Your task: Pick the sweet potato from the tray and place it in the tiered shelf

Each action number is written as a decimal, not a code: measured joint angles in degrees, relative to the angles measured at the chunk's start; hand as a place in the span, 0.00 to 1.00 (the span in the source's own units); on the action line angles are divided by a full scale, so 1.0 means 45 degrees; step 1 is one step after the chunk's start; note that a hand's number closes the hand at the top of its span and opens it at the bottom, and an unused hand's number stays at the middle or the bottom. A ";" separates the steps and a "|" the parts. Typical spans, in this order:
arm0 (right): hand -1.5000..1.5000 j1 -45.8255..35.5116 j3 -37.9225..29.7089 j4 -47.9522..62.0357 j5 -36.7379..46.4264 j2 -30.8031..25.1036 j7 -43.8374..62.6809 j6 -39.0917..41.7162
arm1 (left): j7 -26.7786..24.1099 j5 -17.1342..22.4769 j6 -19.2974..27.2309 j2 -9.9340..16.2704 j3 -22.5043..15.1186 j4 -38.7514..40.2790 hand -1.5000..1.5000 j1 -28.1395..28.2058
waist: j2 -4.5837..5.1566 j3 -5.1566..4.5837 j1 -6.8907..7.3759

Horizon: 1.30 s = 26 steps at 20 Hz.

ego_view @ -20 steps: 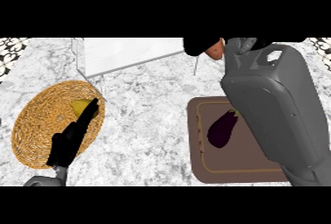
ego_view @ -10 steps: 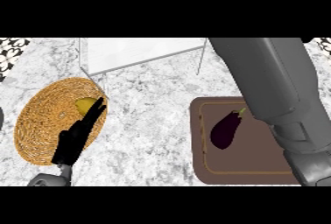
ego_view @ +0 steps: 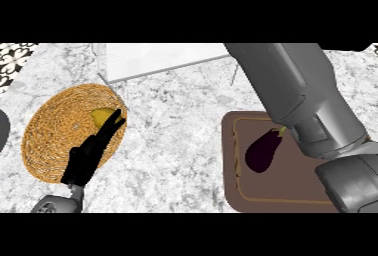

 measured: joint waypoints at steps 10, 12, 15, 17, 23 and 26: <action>0.00 -0.0343 -0.2941 0.1735 -0.2688 0.0942 -0.1029 -0.1011 | 0.0154 -0.0274 0.0136 -0.0211 -0.0205 -0.0176 0.50 -0.0048 | 0.0174 0.0021 0.0262; 0.00 -0.0266 -0.3841 0.1720 -0.3600 0.1107 -0.1363 -0.1304 | 0.0196 -0.0273 0.0118 -0.0231 -0.0209 -0.0170 0.50 -0.0098 | 0.0207 0.0028 0.0278; 0.00 -0.0172 -0.4920 0.1707 -0.4696 0.1272 -0.2136 -0.1917 | 0.0341 -0.0311 0.0093 -0.0249 -0.0265 -0.0244 0.50 -0.0183 | 0.0250 0.0019 0.0398; 0.00 -0.0164 -0.5483 0.1704 -0.5280 0.1337 -0.2714 -0.2409 | 0.0322 -0.0348 0.0081 -0.0247 -0.0287 -0.0249 0.50 -0.0146 | 0.0229 0.0011 0.0416; 0.00 -0.0193 -0.6564 0.1460 -0.6005 0.1063 -0.4417 -0.4549 | 0.0360 -0.0288 0.0034 -0.0187 -0.0154 -0.0276 0.50 -0.0020 | 0.0156 0.0000 0.0269; 0.00 -0.0111 -0.6970 0.1298 -0.6128 0.0676 -0.5020 -0.5769 | 0.0376 -0.0283 0.0061 -0.0167 -0.0084 -0.0288 0.50 0.0130 | 0.0072 0.0003 0.0070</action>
